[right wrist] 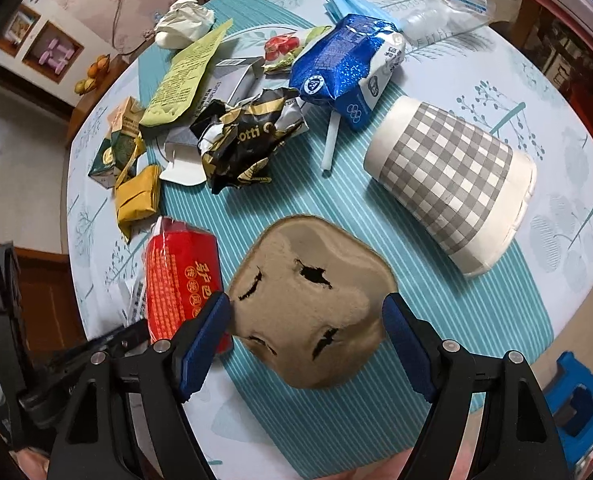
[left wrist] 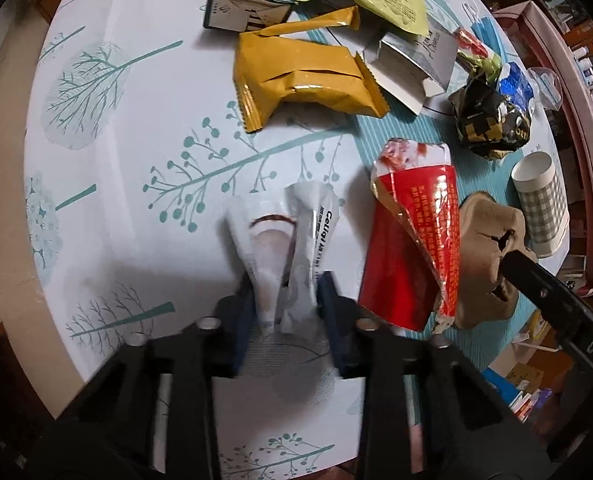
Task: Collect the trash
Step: 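Grasp the white paper packet with the left tool while the right tool grasps the brown pulp carton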
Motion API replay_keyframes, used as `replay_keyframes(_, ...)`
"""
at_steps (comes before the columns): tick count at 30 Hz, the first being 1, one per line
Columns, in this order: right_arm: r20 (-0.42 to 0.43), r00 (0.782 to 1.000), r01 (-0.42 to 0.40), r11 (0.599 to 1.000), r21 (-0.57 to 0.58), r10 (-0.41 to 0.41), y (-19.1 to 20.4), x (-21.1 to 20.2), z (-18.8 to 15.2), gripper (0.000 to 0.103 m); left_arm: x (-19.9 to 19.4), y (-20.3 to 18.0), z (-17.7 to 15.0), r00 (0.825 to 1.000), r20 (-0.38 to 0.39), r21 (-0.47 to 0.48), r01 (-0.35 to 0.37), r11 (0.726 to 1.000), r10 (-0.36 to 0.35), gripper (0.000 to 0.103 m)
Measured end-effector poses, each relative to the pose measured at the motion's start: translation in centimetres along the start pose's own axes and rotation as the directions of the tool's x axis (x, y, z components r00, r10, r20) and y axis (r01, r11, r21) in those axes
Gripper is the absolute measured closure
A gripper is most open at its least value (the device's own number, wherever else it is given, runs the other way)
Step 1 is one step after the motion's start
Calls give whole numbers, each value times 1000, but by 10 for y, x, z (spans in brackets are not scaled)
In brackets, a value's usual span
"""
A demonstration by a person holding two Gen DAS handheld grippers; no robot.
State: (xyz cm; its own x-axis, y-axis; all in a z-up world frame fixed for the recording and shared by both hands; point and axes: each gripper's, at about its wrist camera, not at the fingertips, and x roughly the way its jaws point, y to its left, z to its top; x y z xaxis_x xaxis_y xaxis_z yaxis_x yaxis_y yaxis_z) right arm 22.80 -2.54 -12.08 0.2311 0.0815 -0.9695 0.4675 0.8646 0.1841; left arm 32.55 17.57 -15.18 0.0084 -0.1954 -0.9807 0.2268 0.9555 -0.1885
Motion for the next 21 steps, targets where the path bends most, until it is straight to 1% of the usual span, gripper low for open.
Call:
replay_keyframes(2, -12, 1000, 2, 1000, 11, -2, 1, 2, 3, 24, -1, 7, -1, 999, -9, -13, 31, 999, -32, 92)
replay_keyframes(6, -54, 998, 20, 997, 69, -16, 1, 5, 10, 24, 2, 9, -5, 999, 2, -6, 36, 999, -36, 93)
replay_keyframes(8, -86, 996, 38, 995, 89, -31, 2, 9, 14, 29, 3, 6, -7, 999, 5, 2, 36, 999, -36, 93)
replay_keyframes(9, -88, 995, 49, 995, 88, -42, 4, 10, 16, 36, 5, 3, -8, 999, 5, 5, 38, 999, -38, 93)
replay_keyframes(14, -86, 995, 52, 997, 50, -48, 8, 7, 15, 38, 9, -7, -15, 999, 14, 24, 28, 999, -28, 94)
replay_keyframes(18, -61, 997, 39, 999, -22, -41, 11, -12, 9, 38, 2, -8, -20, 999, 30, 16, 32, 999, -32, 95)
replay_keyframes(21, -38, 999, 32, 997, -72, -35, 12, -29, 5, 38, -10, -2, -25, 998, 48, 11, 45, 999, -45, 95)
